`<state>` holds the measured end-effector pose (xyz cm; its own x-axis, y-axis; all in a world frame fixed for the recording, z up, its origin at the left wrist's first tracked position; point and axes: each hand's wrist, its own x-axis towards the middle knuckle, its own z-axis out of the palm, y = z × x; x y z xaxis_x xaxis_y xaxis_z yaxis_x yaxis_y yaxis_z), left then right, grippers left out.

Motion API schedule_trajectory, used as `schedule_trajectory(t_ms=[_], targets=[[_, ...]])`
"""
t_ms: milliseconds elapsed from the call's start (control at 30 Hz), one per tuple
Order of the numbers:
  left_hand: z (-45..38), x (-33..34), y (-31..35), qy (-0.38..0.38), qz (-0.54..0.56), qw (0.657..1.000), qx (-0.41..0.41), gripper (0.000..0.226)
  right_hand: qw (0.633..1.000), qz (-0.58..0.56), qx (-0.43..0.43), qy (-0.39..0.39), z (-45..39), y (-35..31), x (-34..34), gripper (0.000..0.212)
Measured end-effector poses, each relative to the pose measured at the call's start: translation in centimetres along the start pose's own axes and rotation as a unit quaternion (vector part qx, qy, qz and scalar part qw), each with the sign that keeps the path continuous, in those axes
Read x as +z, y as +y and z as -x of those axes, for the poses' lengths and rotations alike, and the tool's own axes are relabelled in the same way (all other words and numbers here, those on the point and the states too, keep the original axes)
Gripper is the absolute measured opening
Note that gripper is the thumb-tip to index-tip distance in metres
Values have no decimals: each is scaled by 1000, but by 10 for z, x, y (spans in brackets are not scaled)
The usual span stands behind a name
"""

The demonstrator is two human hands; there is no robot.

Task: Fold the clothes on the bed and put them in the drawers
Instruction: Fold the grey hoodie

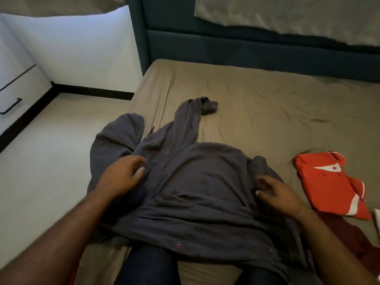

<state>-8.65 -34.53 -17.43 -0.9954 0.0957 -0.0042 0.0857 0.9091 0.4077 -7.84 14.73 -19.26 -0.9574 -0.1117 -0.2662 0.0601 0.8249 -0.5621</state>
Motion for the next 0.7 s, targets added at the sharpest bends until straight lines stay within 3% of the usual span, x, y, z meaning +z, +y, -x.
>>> schedule_trajectory(t_ms=[100, 200, 333, 400, 500, 567, 633, 700], targets=[[-73, 29, 54, -87, -7, 990, 108, 35, 997, 24, 4, 76, -65, -12, 5, 41], [-139, 63, 105, -143, -17, 975, 169, 43, 995, 79, 30, 59, -120, -8, 4, 48], [-203, 102, 146, -218, 7, 967, 129, 67, 967, 248, 12, -57, -162, 17, 5, 59], [-221, 112, 144, -297, -12, 950, 97, 72, 959, 271, 29, -81, -166, 34, 5, 47], [-242, 111, 124, -326, -73, 939, 89, 51, 963, 236, 75, -105, -161, 64, 2, 27], [-254, 104, 106, -321, -170, 927, 98, 34, 983, 130, 111, -69, -152, 89, -9, 30], [-259, 98, 90, -328, -238, 909, 96, 32, 990, 18, 135, -25, -140, 114, -21, 33], [-256, 92, 77, -305, -255, 913, 88, 31, 991, -1, 136, -17, -129, 129, -29, 35]])
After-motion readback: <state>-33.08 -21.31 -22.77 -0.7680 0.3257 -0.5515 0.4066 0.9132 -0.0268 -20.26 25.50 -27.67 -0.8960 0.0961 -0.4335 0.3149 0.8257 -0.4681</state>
